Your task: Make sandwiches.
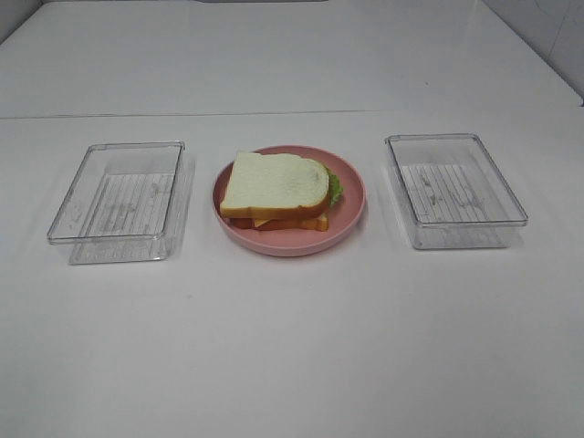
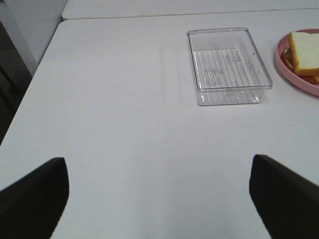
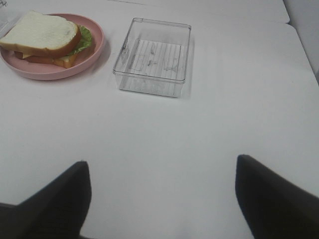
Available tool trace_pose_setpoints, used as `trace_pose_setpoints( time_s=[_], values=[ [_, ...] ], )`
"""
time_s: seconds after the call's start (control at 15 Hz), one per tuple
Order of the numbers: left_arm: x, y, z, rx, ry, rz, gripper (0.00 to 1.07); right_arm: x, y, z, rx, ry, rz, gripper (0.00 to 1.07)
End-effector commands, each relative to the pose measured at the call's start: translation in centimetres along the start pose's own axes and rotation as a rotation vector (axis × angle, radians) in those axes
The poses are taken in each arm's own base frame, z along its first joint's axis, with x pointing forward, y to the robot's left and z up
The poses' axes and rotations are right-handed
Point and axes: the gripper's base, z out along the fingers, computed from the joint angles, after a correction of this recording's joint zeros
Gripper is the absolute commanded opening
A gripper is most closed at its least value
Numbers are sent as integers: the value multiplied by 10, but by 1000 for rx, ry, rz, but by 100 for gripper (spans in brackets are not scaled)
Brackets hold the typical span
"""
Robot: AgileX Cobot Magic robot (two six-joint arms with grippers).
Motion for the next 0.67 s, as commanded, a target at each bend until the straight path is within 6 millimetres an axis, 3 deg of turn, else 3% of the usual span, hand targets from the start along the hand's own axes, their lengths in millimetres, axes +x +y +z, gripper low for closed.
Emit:
trace_pose_setpoints(
  time_s=[0.07,0.67],
  values=[
    [1,-4,-3,50,-32,17,92,1,0,-1,10,-19,3,75],
    [1,-5,-3,61,-33,27,92,1,0,-1,10,-19,3,75]
  ],
)
